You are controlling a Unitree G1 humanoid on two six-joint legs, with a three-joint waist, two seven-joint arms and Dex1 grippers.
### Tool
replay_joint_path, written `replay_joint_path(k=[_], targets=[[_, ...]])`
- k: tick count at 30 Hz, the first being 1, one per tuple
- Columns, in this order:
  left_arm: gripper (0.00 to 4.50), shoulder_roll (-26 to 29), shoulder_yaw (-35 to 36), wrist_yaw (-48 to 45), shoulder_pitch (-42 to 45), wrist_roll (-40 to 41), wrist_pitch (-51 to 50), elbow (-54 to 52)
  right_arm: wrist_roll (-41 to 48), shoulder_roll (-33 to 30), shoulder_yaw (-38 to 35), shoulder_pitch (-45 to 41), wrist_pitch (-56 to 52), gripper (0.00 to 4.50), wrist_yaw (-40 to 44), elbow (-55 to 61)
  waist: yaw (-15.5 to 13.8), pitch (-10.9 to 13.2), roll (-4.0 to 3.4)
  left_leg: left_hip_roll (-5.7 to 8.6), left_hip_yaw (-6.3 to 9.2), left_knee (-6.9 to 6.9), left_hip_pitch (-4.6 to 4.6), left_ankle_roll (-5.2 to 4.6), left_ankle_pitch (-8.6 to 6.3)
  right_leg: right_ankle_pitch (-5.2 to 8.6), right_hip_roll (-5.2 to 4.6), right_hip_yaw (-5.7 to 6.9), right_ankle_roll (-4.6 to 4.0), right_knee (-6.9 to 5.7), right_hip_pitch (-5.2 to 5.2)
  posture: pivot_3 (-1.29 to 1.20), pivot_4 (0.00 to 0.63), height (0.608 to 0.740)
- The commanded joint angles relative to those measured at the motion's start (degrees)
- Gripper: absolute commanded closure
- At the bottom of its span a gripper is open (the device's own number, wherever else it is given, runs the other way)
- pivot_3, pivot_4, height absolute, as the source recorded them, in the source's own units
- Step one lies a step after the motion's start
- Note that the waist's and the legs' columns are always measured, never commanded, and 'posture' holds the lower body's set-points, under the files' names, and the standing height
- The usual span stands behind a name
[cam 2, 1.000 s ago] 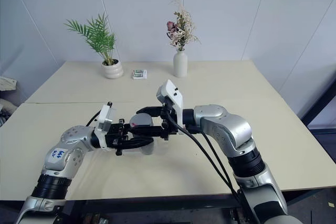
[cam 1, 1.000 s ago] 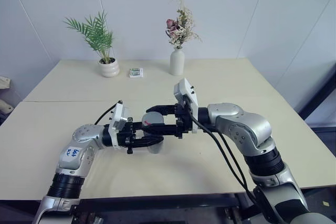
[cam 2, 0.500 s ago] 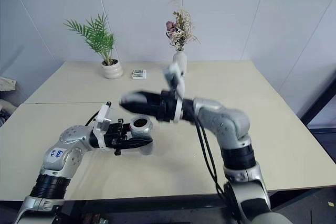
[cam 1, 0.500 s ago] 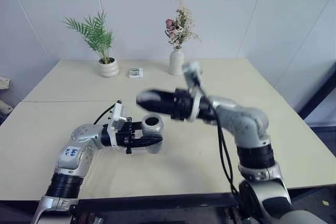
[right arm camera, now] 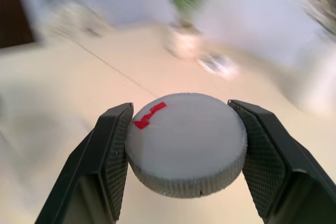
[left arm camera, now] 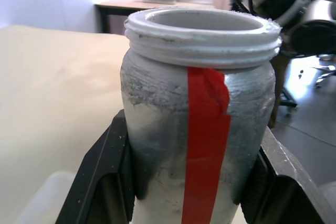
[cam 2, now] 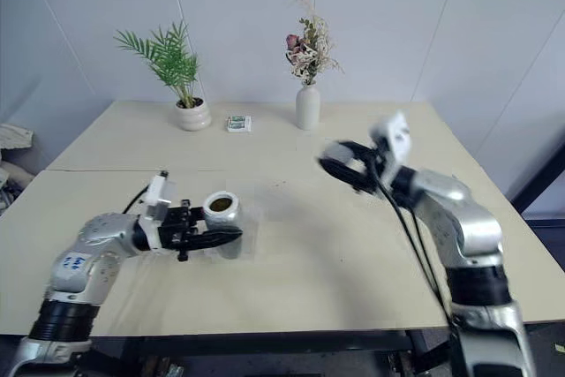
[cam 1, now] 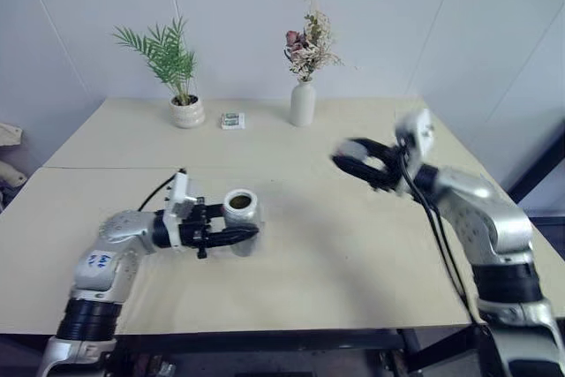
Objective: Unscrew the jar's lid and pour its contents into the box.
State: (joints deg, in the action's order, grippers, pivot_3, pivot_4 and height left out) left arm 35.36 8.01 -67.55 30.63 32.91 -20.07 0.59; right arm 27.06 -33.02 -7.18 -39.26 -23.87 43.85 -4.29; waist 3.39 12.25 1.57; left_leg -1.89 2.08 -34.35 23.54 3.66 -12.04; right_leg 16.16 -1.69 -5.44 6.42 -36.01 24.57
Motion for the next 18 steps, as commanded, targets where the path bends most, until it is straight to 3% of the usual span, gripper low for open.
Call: replay_joint_path(k=[1,9,18], targets=[[2.49,1.18,3.46,2.06,0.06,2.79,-1.36,-2.67,-4.36,-0.59,-5.17,4.62,13.37,1.93,-1.15,-8.18,0.27,0.00,0.00,0.00,-0.11,0.06,-0.11,0.00,0.00,-0.01,0.00,-0.09,0.02,-0.02,-0.01,0.00,0.150,0.740],[2.49,1.40,5.09,4.54,0.87,3.65,-2.81,-2.00,-8.25,5.91,-5.11,6.35,24.88,1.93,-3.22,-25.48,1.50,0.00,0.01,0.00,-0.38,0.06,-0.29,0.00,0.02,-0.08,0.04,-0.36,0.13,-0.09,-0.08,0.00,0.150,0.740],[2.49,1.35,5.02,5.57,0.89,3.97,-2.65,-2.33,-8.48,8.73,-4.03,3.56,24.83,1.93,-0.65,-33.19,1.50,0.00,0.00,0.02,-0.49,-0.16,-0.29,-0.01,0.05,-0.18,0.07,-0.55,0.29,-0.11,-0.10,0.00,0.150,0.740]])
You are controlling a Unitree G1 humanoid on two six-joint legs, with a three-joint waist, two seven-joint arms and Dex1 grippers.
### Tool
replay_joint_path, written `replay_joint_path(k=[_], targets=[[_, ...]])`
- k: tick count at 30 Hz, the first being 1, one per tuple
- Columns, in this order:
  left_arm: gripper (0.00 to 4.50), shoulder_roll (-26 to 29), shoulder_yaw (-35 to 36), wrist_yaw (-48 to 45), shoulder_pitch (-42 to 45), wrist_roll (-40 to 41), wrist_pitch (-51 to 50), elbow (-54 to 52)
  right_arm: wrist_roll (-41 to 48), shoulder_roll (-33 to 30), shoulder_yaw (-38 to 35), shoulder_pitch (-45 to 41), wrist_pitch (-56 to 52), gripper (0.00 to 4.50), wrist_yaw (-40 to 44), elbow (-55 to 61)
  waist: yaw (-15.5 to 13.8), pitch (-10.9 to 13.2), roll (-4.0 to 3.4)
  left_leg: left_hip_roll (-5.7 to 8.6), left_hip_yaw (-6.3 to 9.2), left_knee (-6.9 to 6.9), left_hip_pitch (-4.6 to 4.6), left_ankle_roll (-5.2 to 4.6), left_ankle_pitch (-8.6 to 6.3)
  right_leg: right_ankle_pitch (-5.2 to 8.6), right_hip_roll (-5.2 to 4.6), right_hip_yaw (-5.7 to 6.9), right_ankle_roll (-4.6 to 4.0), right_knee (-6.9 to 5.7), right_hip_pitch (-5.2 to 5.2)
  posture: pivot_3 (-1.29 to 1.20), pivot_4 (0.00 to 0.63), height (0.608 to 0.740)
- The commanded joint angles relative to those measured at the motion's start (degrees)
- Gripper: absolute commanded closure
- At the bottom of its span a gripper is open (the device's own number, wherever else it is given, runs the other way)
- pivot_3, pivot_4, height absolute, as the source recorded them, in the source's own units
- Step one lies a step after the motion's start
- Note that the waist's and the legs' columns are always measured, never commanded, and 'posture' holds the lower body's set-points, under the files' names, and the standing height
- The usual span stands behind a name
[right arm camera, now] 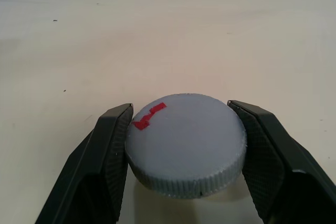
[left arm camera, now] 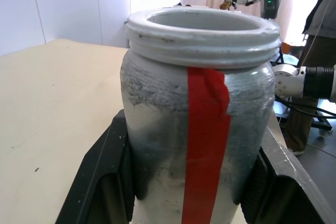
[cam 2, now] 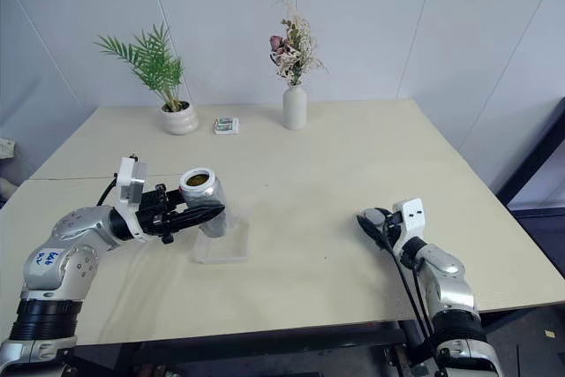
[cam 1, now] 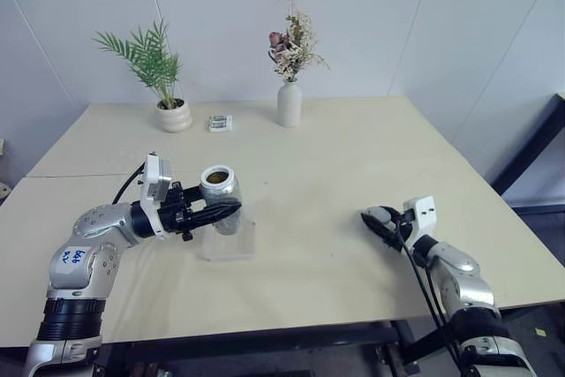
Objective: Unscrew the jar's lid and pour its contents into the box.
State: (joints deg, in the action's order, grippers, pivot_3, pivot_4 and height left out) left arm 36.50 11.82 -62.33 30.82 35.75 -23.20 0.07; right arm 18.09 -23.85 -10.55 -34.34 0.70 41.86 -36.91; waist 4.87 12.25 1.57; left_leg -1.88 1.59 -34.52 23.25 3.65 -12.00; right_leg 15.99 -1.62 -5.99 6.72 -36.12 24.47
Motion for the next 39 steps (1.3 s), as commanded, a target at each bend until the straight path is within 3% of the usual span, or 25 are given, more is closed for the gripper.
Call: replay_joint_path(k=[1,7,11,16,22,30,39], targets=[[2.49,0.18,1.18,0.46,0.66,1.15,0.52,-1.88,0.34,-0.57,-0.43,-1.37,0.20,1.93,1.96,-0.99,0.00,0.00,0.00,0.00,-0.01,-0.01,0.00,0.00,0.00,-0.01,0.00,-0.01,0.01,0.00,0.00,0.00,0.150,0.740],[2.49,0.26,1.27,0.88,0.32,1.17,0.66,-2.03,1.80,-1.23,-1.12,-0.94,-0.95,0.02,5.00,2.55,0.02,0.00,0.00,0.00,-0.05,-0.02,0.00,0.00,0.00,-0.02,0.01,-0.05,0.03,0.00,0.00,0.00,0.150,0.740],[2.49,0.59,1.36,0.97,0.27,0.85,0.92,-1.77,3.37,-2.57,-1.16,0.01,-3.00,0.02,7.08,9.20,-0.03,0.00,0.00,0.00,-0.05,-0.03,0.00,0.00,0.00,-0.03,0.01,-0.05,0.04,-0.01,0.00,0.00,0.150,0.740],[2.49,2.44,1.67,0.40,0.12,-1.10,2.91,-0.84,10.76,-7.82,0.31,-0.25,-15.23,0.02,12.71,29.26,-0.05,0.01,-0.01,0.00,-0.07,-0.08,0.00,0.00,-0.01,-0.04,0.01,-0.08,0.06,-0.04,0.01,0.00,0.150,0.740],[2.49,4.92,2.00,-0.29,0.95,-3.34,5.62,2.65,17.34,-14.71,5.38,-2.55,-26.54,0.02,21.45,45.27,-0.07,0.00,-0.01,-0.02,-0.10,-0.11,-0.02,-0.01,-0.01,-0.04,0.04,-0.11,0.06,-0.05,0.01,0.00,0.150,0.740],[2.49,8.60,2.36,-0.18,2.32,-5.71,6.66,6.69,17.54,-16.20,6.32,-6.49,-27.08,0.02,24.61,46.62,-0.32,0.01,0.04,-0.01,-0.22,-0.22,0.04,-0.07,-0.05,-0.07,0.02,-0.20,0.07,0.10,0.00,0.00,0.150,0.740],[2.49,10.16,1.58,3.18,2.15,-10.09,8.18,8.49,13.71,-16.29,7.76,-6.13,-21.80,0.02,28.86,39.41,-0.21,0.02,0.06,-0.02,-0.42,-0.21,0.04,-0.23,-0.14,-0.09,0.01,-0.34,0.12,0.12,0.06,0.00,0.150,0.740]])
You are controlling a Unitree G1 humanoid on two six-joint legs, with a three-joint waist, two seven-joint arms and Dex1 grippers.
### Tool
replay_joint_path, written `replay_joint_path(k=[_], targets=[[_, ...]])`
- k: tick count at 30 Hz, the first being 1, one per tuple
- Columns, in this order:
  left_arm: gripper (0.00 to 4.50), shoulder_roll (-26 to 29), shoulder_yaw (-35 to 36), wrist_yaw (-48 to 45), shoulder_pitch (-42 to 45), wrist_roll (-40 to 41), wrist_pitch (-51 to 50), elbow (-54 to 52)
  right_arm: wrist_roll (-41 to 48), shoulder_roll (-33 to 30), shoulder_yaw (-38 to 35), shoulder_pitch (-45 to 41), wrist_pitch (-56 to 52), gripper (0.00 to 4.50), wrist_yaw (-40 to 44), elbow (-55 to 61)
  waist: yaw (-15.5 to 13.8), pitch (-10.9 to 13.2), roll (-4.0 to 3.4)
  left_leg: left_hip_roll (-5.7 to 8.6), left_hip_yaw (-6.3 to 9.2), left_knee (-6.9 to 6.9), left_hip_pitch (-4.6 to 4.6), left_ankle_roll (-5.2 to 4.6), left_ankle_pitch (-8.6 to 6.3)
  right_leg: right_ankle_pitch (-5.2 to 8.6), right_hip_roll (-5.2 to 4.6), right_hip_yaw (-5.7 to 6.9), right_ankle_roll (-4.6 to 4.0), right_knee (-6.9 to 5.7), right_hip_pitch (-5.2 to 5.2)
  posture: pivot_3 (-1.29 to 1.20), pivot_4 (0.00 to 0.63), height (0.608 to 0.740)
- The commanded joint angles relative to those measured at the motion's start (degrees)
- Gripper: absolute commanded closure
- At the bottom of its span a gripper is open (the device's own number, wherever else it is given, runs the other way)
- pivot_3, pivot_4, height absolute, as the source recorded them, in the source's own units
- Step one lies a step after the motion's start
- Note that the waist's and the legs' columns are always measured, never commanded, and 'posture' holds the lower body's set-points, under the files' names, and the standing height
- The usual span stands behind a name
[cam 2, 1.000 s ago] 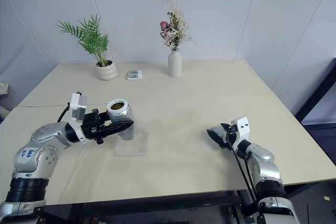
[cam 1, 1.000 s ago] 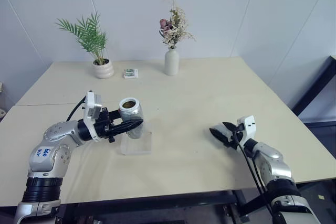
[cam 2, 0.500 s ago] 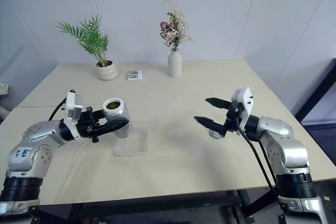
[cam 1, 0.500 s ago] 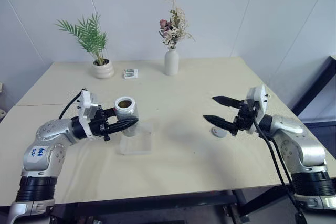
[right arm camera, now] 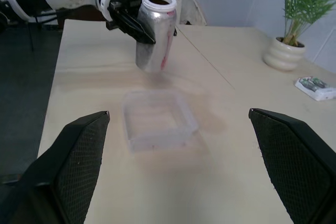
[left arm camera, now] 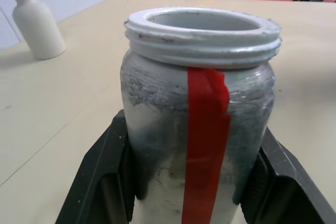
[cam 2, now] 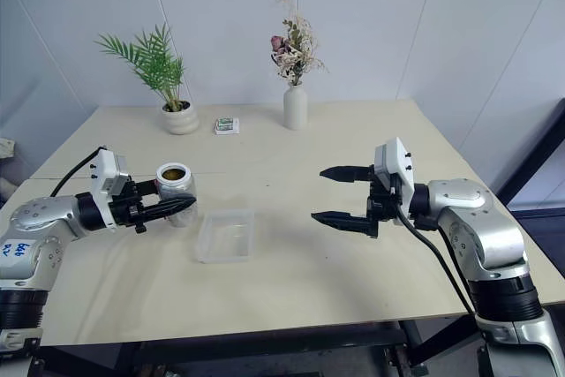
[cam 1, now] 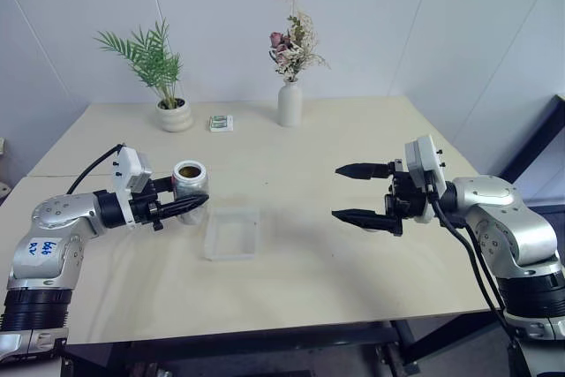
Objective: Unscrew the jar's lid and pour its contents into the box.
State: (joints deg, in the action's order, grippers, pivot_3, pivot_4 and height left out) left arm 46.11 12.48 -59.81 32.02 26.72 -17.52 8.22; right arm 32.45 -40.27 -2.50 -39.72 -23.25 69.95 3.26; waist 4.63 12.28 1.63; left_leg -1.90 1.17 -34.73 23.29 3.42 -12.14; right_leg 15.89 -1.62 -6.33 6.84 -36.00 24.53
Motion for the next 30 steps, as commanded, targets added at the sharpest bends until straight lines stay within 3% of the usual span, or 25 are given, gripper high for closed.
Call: replay_joint_path(k=[1,8,14,18,19,25,29,30], targets=[[2.49,0.16,0.76,1.21,1.28,-1.95,4.00,0.75,-0.97,0.79,-0.07,-1.00,2.63,0.02,0.47,-1.34,0.07,0.00,0.00,0.00,-0.01,0.00,-0.01,0.00,0.00,0.00,0.00,-0.01,0.00,0.00,0.00,0.00,0.150,0.740],[2.49,0.64,-2.48,2.25,2.42,-10.46,17.05,3.70,-2.08,3.47,0.35,-1.09,3.78,0.02,-0.84,-2.28,-0.01,0.00,0.00,0.00,-0.06,-0.04,-0.01,-0.01,0.00,-0.03,0.00,-0.07,0.06,-0.01,0.00,0.00,0.150,0.740],[2.49,3.27,-7.23,14.32,7.66,-31.33,48.06,10.75,-1.42,4.45,-0.22,-1.42,3.35,0.02,-2.13,-2.79,-0.16,0.01,0.01,-0.01,-0.09,-0.18,0.02,-0.04,-0.04,-0.08,-0.01,-0.10,0.09,-0.01,0.00,0.00,0.150,0.740],[2.49,9.38,-12.67,40.04,18.71,-64.38,71.92,10.40,-1.33,5.27,-0.32,-1.64,3.22,0.02,-3.18,-3.45,-0.26,0.06,0.12,0.00,-0.20,-0.25,0.04,-0.09,-0.07,-0.16,-0.03,-0.21,0.18,0.03,0.01,0.00,0.150,0.740],[2.49,9.52,-13.70,44.81,22.04,-68.85,75.36,10.80,-1.18,5.60,-0.39,-1.88,3.04,0.02,-3.56,-3.80,-0.34,0.06,0.13,0.00,-0.19,-0.26,0.08,-0.10,-0.07,-0.21,-0.03,-0.22,0.21,0.09,0.00,0.00,0.150,0.740],[2.49,11.80,-29.45,63.60,36.97,-95.17,84.31,18.50,-0.03,8.44,-0.89,-4.96,1.73,0.02,-5.58,-6.07,-0.25,0.03,0.11,0.11,-0.53,-0.35,0.00,-0.35,-0.22,-0.35,-0.16,-0.44,0.41,0.07,-0.03,0.00,0.150,0.740],[2.49,10.85,-37.54,73.34,42.77,-103.72,84.03,22.34,-0.25,10.00,-1.09,-5.33,2.53,0.02,-6.64,-6.46,0.22,0.05,0.14,0.07,-0.55,-0.36,0.01,-0.39,-0.24,-0.34,-0.11,-0.44,0.40,-0.01,0.03,0.00,0.150,0.740],[2.49,9.35,-39.48,71.20,43.21,-104.12,83.16,24.34,-0.07,10.57,-1.29,-5.14,2.55,0.02,-7.12,-6.34,0.14,0.05,0.15,0.07,-0.55,-0.35,0.04,-0.40,-0.25,-0.34,-0.10,-0.45,0.40,0.02,0.07,0.00,0.150,0.740]])
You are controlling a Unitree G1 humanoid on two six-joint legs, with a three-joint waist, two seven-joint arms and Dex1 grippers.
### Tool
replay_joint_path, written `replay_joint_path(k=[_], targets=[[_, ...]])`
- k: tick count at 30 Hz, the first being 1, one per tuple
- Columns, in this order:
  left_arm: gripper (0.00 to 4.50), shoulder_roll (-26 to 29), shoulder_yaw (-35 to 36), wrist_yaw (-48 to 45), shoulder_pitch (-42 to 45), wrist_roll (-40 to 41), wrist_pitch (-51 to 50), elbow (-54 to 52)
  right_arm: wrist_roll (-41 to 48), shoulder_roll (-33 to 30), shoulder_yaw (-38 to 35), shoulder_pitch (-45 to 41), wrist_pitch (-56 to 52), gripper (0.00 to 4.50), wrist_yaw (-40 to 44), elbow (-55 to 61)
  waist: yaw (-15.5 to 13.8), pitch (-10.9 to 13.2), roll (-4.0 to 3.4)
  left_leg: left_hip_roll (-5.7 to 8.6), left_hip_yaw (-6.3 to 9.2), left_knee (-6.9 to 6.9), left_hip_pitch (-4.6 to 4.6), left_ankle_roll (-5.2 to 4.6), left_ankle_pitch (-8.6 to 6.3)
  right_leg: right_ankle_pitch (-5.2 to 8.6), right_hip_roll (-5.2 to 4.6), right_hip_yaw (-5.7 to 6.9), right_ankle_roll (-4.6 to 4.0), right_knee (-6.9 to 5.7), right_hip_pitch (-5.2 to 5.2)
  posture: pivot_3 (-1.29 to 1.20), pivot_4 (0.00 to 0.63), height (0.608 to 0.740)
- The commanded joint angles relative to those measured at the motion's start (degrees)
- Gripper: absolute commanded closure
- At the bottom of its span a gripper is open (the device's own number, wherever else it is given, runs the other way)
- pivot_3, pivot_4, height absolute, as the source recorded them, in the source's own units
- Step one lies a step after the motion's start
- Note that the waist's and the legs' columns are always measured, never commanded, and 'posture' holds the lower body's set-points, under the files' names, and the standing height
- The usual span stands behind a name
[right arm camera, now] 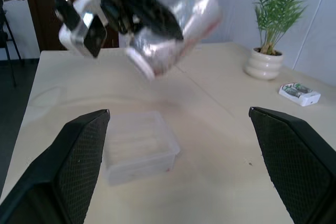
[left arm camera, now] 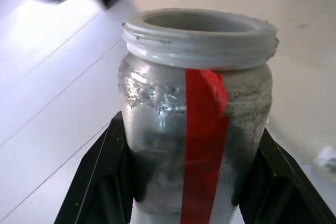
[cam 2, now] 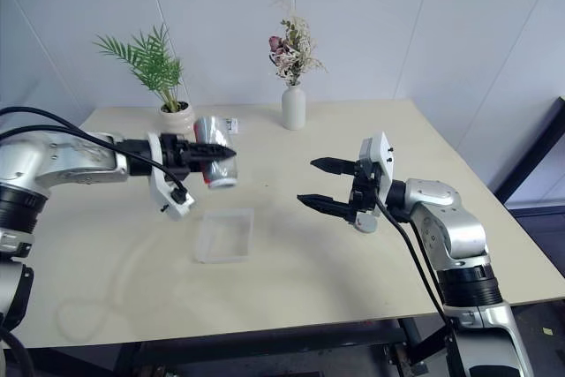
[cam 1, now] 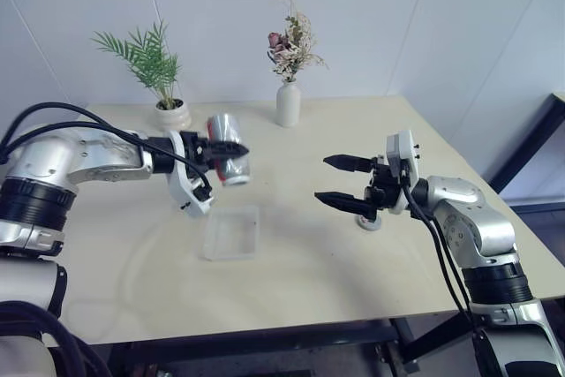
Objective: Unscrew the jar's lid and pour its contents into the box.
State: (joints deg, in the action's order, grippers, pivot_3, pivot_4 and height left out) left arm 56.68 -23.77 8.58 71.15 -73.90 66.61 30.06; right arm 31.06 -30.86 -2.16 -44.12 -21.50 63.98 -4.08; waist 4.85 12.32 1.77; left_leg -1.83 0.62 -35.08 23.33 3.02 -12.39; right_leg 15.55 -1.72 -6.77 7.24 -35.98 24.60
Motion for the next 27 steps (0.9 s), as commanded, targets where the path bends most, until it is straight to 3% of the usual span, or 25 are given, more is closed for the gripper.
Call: replay_joint_path(k=[1,3,9,19,22,24,27], targets=[[2.49,-2.27,-4.84,1.25,4.50,-3.85,-1.74,4.40,1.37,1.60,-1.71,-0.74,0.79,0.02,-1.47,0.96,-0.19,0.00,0.01,0.00,0.00,-0.01,0.07,-0.03,-0.02,0.00,0.00,0.00,0.00,-0.01,0.04,0.00,0.150,0.740],[2.49,-3.89,-6.87,-1.11,3.12,-2.80,-1.76,4.54,1.47,2.30,-2.01,-0.60,0.79,0.02,-2.05,1.33,-0.28,0.00,0.00,0.02,0.00,-0.01,0.07,-0.07,-0.04,0.00,0.00,0.00,0.01,0.01,0.03,0.00,0.150,0.740],[2.49,-3.11,-8.89,3.81,1.63,-2.87,-1.23,-1.21,1.51,2.48,-2.84,0.08,0.87,0.02,-3.14,2.11,-0.25,0.00,0.00,-0.01,0.03,-0.10,0.64,-0.07,-0.09,0.01,-0.01,0.01,0.02,-0.15,0.65,0.00,0.150,0.740],[2.49,-2.40,-4.46,-6.92,0.70,15.51,-0.54,14.23,1.65,1.94,-2.44,0.89,0.46,0.02,-3.09,2.74,-0.12,0.00,0.01,0.01,0.02,-0.75,0.83,-0.07,-0.09,0.02,0.02,-0.01,0.01,-0.78,0.87,0.00,0.150,0.740],[2.49,-4.61,2.23,-25.57,-5.30,44.56,-5.04,20.21,2.08,1.58,-2.52,1.21,-0.37,0.02,-2.95,3.46,-0.05,-0.01,-0.02,0.02,0.01,-0.88,0.80,-0.07,-0.09,0.02,0.02,-0.02,0.01,-0.96,0.85,0.00,0.150,0.740],[2.49,-6.89,8.33,-38.76,-10.92,62.98,-16.88,16.31,2.30,1.46,-2.34,1.38,-0.87,0.02,-2.87,3.94,-0.04,-0.01,-0.02,0.00,0.04,-0.94,0.79,-0.07,-0.09,0.03,0.03,0.01,-0.03,-1.08,0.86,0.00,0.150,0.740],[2.49,-9.72,17.94,-46.41,-16.91,79.95,-37.57,7.82,2.58,1.58,-2.02,1.49,-1.54,0.02,-3.07,5.09,-0.06,0.01,0.02,-0.01,0.11,-1.05,0.80,-0.06,-0.07,0.04,0.08,0.04,-0.06,-1.25,0.86,0.00,0.150,0.740]])
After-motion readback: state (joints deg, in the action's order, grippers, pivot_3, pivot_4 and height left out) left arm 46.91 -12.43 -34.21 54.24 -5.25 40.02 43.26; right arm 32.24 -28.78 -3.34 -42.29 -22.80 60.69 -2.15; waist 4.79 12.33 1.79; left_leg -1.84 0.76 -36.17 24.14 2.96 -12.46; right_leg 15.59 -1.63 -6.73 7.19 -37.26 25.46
